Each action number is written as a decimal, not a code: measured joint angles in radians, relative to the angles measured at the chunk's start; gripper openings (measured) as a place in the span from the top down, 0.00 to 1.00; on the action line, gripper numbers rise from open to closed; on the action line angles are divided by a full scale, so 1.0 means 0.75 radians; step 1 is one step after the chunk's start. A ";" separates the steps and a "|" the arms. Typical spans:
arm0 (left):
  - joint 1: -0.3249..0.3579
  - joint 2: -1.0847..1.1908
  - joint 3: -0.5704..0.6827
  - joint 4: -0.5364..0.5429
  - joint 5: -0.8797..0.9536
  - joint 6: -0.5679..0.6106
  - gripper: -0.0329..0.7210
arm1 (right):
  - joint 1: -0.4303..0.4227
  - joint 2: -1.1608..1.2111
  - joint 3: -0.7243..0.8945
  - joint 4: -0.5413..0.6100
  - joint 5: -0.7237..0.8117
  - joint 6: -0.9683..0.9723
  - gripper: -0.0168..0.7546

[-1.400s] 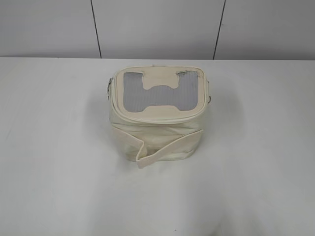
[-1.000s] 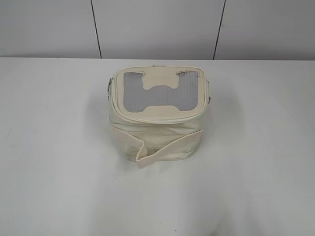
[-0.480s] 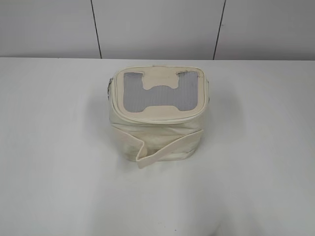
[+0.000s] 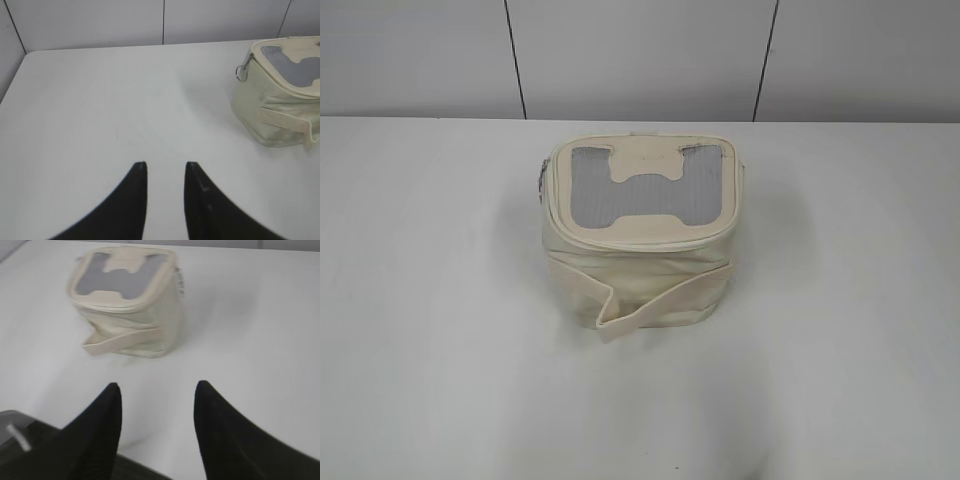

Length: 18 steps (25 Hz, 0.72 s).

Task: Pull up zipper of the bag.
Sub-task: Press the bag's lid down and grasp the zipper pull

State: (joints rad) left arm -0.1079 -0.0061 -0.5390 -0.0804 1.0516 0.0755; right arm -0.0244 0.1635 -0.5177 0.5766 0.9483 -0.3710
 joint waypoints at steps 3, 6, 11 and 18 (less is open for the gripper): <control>0.000 0.000 0.000 0.000 0.000 0.000 0.69 | 0.000 0.317 -0.034 0.285 -0.060 -0.327 0.48; 0.000 0.000 0.000 0.000 0.000 0.000 0.69 | 0.000 0.697 -0.100 0.528 -0.122 -0.700 0.48; 0.000 0.000 0.000 0.001 0.000 0.000 0.69 | 0.017 1.357 -0.379 0.848 -0.108 -1.194 0.48; 0.000 0.000 0.000 0.001 0.000 0.000 0.69 | 0.267 2.132 -1.050 0.745 -0.005 -1.297 0.48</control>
State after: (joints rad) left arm -0.1079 -0.0061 -0.5390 -0.0794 1.0516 0.0755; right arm 0.1758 1.7624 -1.3054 1.1355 0.9447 -1.3435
